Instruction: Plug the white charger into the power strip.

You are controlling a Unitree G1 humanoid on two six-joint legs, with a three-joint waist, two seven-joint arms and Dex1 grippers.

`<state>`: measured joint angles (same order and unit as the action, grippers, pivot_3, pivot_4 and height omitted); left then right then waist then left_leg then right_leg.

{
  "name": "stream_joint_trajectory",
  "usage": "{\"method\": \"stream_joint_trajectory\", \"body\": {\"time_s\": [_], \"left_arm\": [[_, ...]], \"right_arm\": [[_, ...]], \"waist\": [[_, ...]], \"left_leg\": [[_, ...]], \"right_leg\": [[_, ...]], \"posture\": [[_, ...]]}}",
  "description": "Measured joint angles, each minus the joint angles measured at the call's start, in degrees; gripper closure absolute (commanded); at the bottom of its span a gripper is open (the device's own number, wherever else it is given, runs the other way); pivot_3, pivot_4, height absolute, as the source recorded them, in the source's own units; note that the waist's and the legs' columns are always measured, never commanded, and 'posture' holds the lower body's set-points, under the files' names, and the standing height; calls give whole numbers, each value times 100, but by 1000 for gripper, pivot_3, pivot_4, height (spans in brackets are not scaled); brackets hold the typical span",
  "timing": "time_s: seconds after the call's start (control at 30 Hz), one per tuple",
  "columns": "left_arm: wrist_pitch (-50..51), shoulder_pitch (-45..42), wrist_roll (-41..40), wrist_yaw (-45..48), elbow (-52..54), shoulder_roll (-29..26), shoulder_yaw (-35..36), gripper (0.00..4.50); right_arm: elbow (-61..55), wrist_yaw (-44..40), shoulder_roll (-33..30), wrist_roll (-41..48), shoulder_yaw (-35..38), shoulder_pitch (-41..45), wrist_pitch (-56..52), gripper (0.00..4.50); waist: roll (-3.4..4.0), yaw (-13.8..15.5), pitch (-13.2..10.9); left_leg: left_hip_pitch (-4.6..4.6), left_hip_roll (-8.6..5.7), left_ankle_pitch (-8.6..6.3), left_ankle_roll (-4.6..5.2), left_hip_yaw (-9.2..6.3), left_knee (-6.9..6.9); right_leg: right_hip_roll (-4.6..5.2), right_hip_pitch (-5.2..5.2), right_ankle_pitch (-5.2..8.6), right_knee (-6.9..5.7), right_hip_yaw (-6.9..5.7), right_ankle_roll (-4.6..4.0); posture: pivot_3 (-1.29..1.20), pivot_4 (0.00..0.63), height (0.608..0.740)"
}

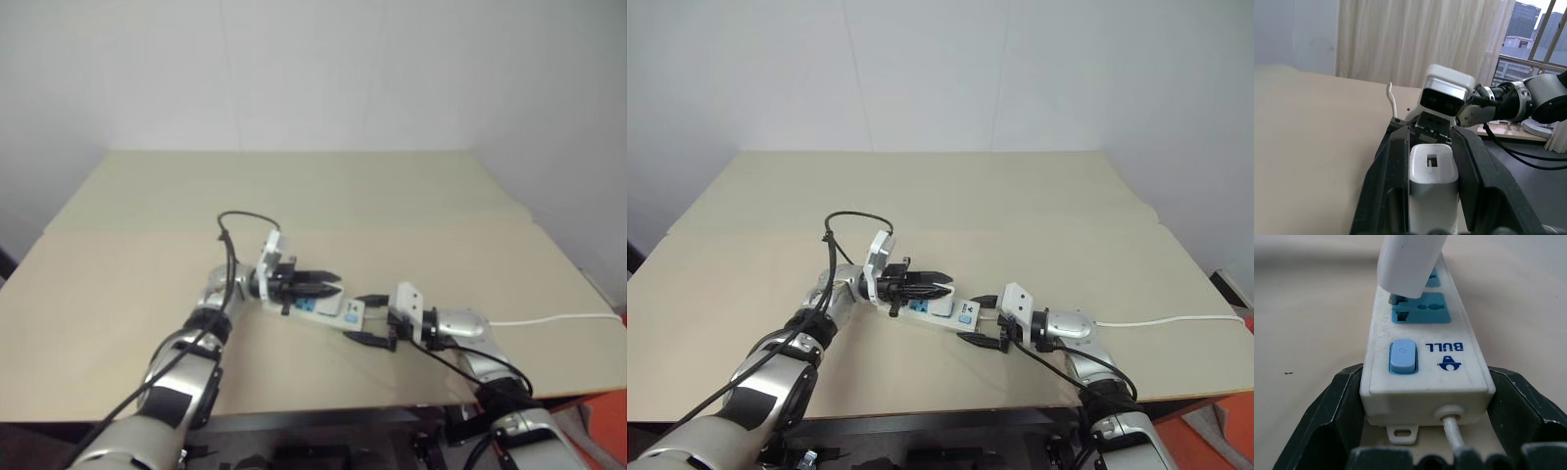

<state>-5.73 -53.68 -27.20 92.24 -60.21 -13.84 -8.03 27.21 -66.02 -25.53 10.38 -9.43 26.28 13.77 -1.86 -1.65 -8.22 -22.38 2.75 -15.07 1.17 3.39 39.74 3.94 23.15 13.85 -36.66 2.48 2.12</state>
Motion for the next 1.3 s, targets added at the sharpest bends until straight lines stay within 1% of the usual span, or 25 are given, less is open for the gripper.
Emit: {"method": "stream_joint_trajectory", "body": {"time_s": [0.33, 0.93, 1.1, 1.3], "left_arm": [[-165, -54, 68, 3, -184, 98, 99, 3522], [-439, -224, 506, 13, -569, 250, 417, 3522], [-553, -221, 558, 14, -577, 247, 413, 3522], [-657, -207, 492, 14, -536, 167, 239, 3522]], "right_arm": [[-49, 19, 0, -11, 0, -17, -41, 1051], [-167, 83, 0, -21, -3, -80, -109, 1051], [-169, 87, 3, -21, -3, -80, -121, 1051], [-169, 92, 12, -21, -9, -77, -130, 1051]], "waist": [[0, -4, 0], [0, -10, 0], [0, -11, 0], [0, -20, 0]], "left_leg": [[0, 1, -1, 2, -1, -1], [0, 1, -4, 7, -1, -2], [0, 1, -4, 7, -1, -2], [1, 2, -4, 7, -1, -2]], "right_leg": [[-1, 0, 0, 2, 0, 0], [-2, 0, 1, 5, 0, 1], [-2, 0, 1, 4, 0, 0], [-2, -1, 1, 3, 0, 0]], "posture": [[0, 150, 740], [0, 150, 740], [0, 150, 740], [0, 150, 740]]}}
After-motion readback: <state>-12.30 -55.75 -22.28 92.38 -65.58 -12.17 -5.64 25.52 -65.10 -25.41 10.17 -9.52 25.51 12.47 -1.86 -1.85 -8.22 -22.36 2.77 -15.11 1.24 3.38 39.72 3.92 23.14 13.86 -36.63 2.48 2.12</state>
